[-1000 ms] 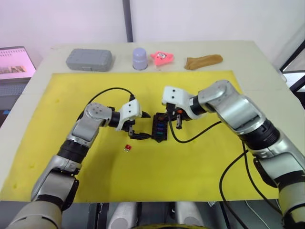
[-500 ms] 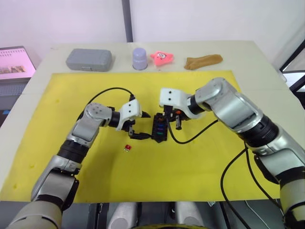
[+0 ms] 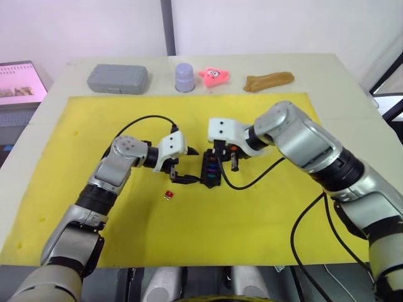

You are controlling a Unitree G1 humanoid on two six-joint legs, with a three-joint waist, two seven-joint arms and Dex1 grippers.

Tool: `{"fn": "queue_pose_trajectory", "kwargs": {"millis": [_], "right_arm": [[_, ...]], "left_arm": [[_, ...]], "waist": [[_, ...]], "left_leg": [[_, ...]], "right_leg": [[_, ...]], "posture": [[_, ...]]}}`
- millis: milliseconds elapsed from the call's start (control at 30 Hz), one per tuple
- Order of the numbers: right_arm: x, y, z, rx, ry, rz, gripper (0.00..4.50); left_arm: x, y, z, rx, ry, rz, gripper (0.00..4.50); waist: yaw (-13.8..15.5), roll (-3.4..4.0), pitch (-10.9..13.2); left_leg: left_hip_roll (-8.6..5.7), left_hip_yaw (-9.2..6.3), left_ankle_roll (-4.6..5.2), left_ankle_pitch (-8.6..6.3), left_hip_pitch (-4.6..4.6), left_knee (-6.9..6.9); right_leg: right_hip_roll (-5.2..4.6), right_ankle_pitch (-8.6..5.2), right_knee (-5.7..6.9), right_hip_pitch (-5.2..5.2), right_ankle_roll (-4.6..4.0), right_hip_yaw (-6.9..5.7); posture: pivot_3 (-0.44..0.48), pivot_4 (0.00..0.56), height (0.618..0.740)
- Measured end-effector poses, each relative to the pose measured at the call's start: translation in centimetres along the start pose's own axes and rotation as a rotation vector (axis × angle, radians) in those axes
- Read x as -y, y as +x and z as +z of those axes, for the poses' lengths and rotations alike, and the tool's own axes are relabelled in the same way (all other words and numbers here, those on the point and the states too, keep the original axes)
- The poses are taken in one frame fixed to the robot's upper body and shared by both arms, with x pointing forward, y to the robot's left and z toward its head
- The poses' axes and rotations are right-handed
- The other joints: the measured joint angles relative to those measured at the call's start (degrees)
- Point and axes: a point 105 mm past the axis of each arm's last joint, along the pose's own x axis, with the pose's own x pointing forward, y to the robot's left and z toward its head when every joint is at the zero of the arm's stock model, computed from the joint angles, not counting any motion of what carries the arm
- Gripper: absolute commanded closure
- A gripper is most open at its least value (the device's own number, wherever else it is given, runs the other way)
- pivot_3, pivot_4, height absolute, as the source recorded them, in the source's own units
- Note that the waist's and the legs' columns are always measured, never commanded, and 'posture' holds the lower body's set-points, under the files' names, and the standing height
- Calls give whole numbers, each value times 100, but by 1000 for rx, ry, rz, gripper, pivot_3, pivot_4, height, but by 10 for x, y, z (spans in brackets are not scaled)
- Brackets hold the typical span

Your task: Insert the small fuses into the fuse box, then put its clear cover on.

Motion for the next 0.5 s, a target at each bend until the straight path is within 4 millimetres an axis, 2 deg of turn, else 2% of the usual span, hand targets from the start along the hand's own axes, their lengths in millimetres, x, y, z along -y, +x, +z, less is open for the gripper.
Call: {"fn": "queue_pose_trajectory", "kwargs": {"millis": [500], "right_arm": [[5,2,3,-52,32,-14,4450]], "left_arm": [[0,0,0,0,1,1,0]], "waist": [[1,0,0]], "left_leg": [[-1,-1,0,0,1,0]], "right_leg": [[-1,0,1,1,0,0]], "posture": [[0,150,740]]}}
